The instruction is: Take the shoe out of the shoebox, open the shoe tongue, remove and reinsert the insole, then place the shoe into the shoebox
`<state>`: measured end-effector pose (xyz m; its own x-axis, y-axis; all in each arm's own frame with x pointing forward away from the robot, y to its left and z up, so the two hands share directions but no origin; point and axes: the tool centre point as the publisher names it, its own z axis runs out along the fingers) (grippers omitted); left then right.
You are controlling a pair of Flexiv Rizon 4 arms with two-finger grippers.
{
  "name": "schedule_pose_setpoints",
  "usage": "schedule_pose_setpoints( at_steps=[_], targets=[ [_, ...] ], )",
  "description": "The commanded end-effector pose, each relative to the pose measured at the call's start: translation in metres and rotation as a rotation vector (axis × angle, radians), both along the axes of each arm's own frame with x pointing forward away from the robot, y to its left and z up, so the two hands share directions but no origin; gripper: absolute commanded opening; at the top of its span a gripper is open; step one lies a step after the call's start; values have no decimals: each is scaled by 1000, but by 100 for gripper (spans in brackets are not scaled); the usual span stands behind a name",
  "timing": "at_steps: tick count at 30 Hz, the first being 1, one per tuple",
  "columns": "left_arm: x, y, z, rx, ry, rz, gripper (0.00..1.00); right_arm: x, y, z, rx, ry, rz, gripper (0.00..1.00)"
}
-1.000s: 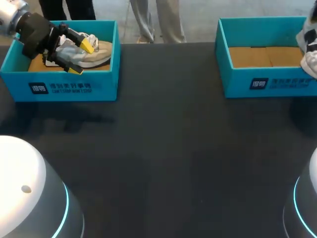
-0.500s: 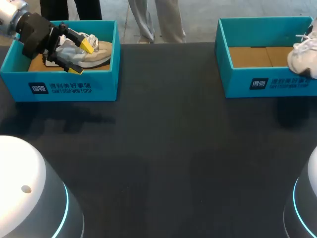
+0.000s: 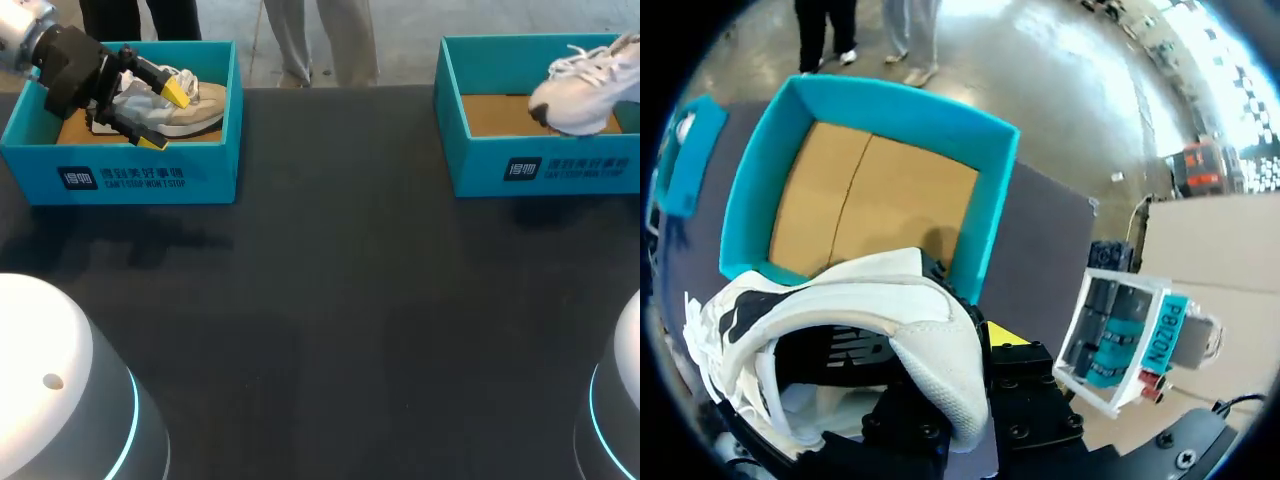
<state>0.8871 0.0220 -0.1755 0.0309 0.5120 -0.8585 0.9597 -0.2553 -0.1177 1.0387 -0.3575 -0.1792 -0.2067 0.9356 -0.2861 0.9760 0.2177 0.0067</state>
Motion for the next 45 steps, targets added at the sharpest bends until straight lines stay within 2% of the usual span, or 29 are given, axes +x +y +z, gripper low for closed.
schedule_pose_setpoints(
  at_steps=[1,5,8,39,41,45],
  targets=[
    [-1,0,1,3,-3,1,100,0,-1,4,18,-18,-153,0],
    [-1,0,1,3,-3,1,100,-8,-1,3,2,-20,-272,0],
    [-1,0,1,3,-3,1,100,-10,2,2,1,-27,-302,0],
    [-1,0,1,3,-3,1,100,-9,6,-2,-10,-23,-313,0],
    [-1,0,1,3,-3,1,100,-8,7,-6,-49,-35,-368,0],
    [-1,0,1,3,-3,1,100,-9,8,-13,-31,-52,-458,0]
  ],
)
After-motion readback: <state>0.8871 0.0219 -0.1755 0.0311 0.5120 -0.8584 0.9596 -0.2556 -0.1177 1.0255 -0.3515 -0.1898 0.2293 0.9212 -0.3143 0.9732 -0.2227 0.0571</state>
